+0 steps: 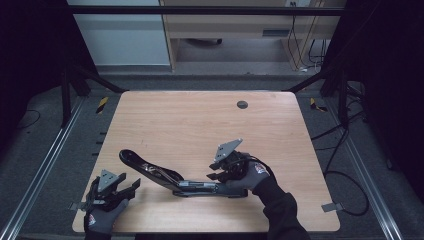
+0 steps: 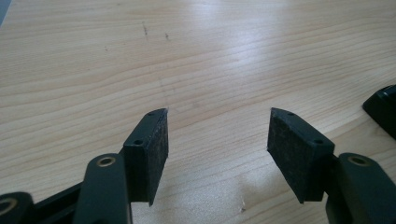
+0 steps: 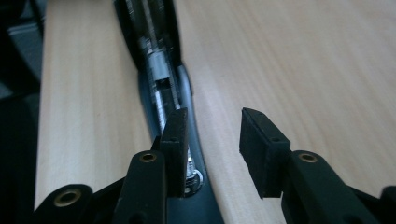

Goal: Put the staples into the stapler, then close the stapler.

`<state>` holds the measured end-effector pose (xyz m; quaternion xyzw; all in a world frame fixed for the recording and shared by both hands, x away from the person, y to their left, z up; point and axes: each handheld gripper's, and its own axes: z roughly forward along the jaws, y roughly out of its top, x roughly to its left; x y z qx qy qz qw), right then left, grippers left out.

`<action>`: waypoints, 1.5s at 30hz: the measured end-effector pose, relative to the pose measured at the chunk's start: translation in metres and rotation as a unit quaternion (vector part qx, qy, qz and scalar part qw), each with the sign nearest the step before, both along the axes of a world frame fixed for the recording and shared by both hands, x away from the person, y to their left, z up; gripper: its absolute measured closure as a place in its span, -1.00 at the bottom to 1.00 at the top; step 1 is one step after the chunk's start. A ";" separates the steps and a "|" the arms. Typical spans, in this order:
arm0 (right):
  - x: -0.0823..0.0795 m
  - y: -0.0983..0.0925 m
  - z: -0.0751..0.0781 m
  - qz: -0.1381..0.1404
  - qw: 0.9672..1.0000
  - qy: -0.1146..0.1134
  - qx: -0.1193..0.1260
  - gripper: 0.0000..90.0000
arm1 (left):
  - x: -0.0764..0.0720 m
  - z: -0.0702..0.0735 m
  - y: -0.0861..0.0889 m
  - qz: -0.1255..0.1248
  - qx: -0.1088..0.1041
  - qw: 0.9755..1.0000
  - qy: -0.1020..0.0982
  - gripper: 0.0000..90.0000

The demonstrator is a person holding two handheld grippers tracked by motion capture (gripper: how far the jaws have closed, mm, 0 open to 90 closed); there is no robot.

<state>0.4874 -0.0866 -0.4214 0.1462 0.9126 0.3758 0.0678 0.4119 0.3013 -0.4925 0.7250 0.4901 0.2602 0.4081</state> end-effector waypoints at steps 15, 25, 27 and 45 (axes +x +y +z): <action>-0.017 -0.054 -0.003 -0.200 0.976 -0.043 0.082 0.35 | -0.005 0.012 0.002 -0.010 -0.039 0.999 -0.022 -0.19; -0.036 -0.084 -0.029 -0.269 0.957 -0.046 0.095 0.35 | -0.010 0.023 -0.002 -0.020 -0.054 0.998 -0.040 -0.24; -0.039 -0.086 -0.033 -0.277 0.955 -0.047 0.095 0.35 | -0.011 0.026 -0.003 -0.023 -0.057 0.997 -0.043 -0.25; -0.051 -0.090 -0.054 -0.305 0.948 -0.028 0.090 0.91 | -0.026 0.048 -0.009 -0.042 -0.054 0.995 -0.076 -0.34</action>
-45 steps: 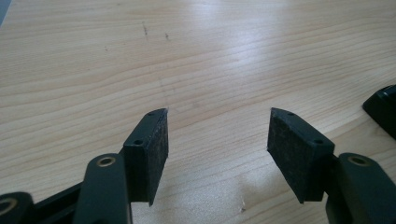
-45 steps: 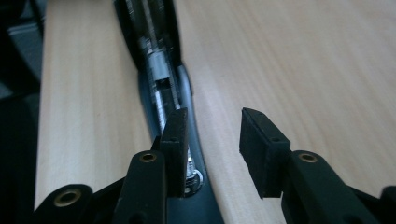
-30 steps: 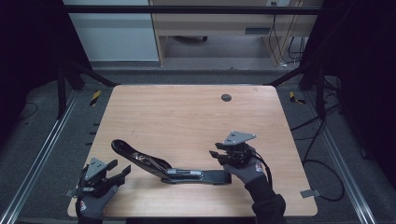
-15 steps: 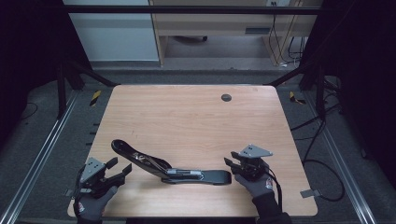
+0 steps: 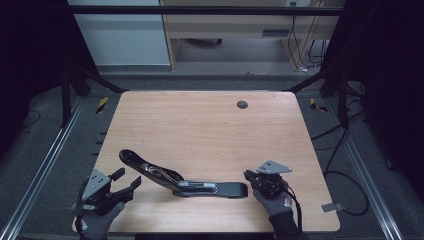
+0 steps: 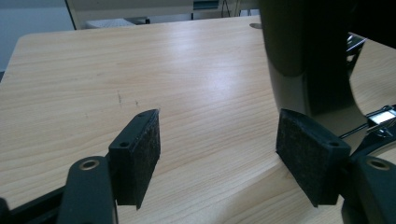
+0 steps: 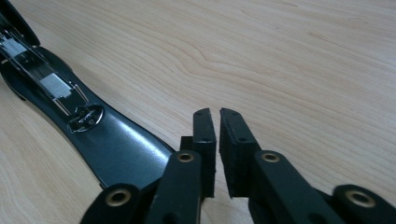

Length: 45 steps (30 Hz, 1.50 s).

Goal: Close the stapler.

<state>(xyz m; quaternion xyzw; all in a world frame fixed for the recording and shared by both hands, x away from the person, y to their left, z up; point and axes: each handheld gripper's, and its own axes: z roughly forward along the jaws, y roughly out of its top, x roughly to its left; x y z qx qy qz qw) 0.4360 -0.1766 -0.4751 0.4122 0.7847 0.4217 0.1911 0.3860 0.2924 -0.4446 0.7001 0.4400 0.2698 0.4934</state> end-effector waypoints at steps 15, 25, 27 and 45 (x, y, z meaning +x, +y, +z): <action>0.000 0.002 -0.005 0.005 1.000 0.017 -0.004 1.00 | -0.009 0.013 -0.002 -0.011 -0.006 1.000 -0.011 -0.40; -0.001 0.004 -0.008 0.018 1.000 0.023 0.003 1.00 | -0.011 0.024 -0.011 -0.022 -0.005 1.000 -0.021 -0.41; -0.002 0.006 -0.007 0.021 1.000 0.022 0.006 1.00 | -0.010 0.026 -0.013 -0.022 -0.004 1.000 -0.022 -0.41; -0.009 0.014 -0.013 0.045 0.998 0.041 0.012 1.00 | 0.010 0.048 -0.027 -0.028 -0.017 0.999 -0.037 -0.37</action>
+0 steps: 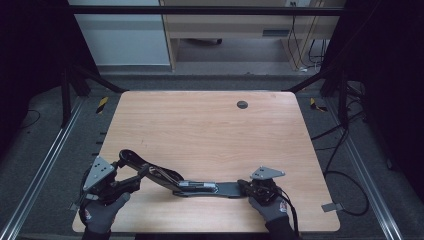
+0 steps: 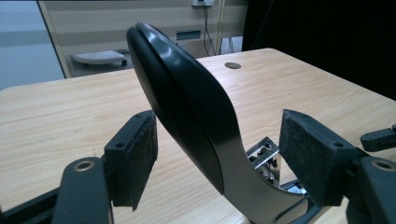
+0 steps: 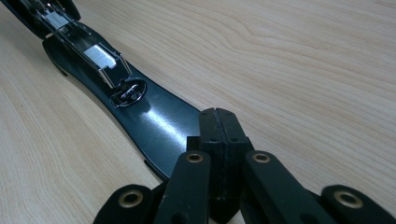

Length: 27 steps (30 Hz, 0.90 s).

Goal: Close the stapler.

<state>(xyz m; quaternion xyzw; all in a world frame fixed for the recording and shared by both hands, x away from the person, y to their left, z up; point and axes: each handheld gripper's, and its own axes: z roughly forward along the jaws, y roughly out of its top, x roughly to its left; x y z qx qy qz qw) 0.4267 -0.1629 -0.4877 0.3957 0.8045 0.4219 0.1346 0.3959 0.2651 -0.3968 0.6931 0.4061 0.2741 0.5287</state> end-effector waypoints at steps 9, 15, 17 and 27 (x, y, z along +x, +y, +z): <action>-0.004 0.004 0.000 0.006 1.000 0.003 -0.002 1.00 | 0.003 0.007 0.000 0.006 0.001 1.000 0.004 -0.08; -0.007 0.007 -0.002 0.010 1.000 0.008 -0.001 1.00 | 0.003 0.008 0.004 0.016 -0.004 1.000 0.012 0.14; -0.008 0.007 -0.003 0.011 1.000 0.008 -0.002 1.00 | 0.003 0.008 0.004 0.017 -0.007 1.000 0.014 0.17; -0.007 0.009 -0.007 0.007 1.000 0.011 -0.007 1.00 | 0.002 0.009 0.004 0.019 -0.020 0.999 0.022 0.21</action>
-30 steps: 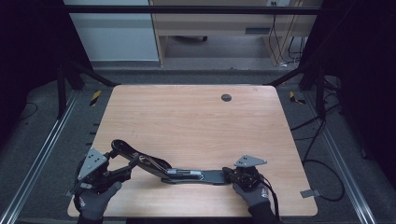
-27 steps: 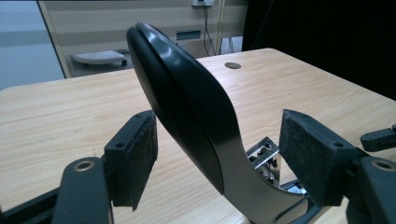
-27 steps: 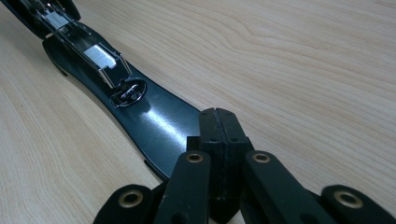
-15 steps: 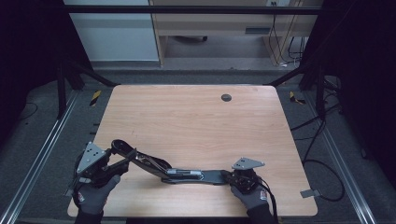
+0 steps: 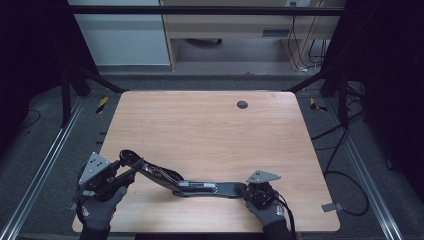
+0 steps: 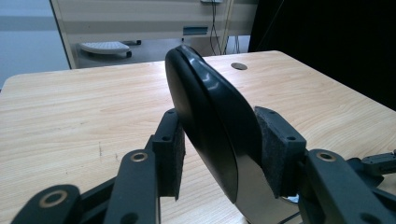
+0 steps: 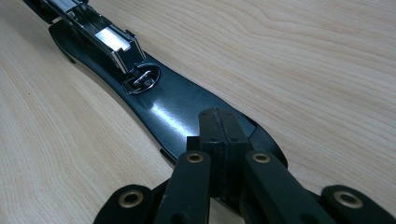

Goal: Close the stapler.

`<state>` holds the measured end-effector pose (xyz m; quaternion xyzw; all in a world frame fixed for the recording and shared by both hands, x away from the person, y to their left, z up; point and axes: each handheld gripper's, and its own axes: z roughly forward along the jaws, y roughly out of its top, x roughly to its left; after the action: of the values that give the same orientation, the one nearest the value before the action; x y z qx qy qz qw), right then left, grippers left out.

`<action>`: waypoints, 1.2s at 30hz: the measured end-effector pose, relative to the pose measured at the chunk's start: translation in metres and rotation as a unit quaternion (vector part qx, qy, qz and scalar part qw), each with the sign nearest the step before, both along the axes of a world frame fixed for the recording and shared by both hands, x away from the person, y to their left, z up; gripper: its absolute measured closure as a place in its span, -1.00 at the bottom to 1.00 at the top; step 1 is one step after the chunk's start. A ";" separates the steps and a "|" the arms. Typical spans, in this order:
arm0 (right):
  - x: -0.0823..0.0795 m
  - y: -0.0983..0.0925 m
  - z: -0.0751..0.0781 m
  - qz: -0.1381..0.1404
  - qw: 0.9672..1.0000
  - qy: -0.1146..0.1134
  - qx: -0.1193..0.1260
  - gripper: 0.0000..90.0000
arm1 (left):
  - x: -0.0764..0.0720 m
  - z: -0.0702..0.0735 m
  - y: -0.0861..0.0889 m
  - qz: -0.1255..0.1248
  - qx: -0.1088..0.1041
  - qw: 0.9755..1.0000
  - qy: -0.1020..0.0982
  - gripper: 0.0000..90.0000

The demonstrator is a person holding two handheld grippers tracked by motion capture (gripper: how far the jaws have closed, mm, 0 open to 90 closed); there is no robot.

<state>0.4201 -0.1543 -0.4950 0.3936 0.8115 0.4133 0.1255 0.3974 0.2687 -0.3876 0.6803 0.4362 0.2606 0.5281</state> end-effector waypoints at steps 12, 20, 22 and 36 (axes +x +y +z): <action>0.000 -0.005 -0.001 -0.014 1.000 0.003 0.007 1.00 | -0.001 0.006 -0.011 -0.004 -0.001 1.000 -0.005 0.26; 0.000 -0.006 -0.001 -0.015 1.000 0.003 0.009 1.00 | -0.001 0.014 -0.026 -0.014 0.011 1.000 -0.015 0.28; 0.000 -0.006 -0.001 -0.016 1.000 0.003 0.009 1.00 | -0.001 0.016 -0.031 -0.017 0.016 1.000 -0.017 0.28; 0.001 -0.008 -0.002 -0.015 1.000 0.005 0.017 1.00 | -0.003 0.025 -0.056 -0.022 0.046 0.998 -0.032 0.30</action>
<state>0.4210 -0.1622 -0.4971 0.4095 0.7992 0.4230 0.1209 0.3947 0.2123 -0.3628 0.7049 0.3915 0.2902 0.5153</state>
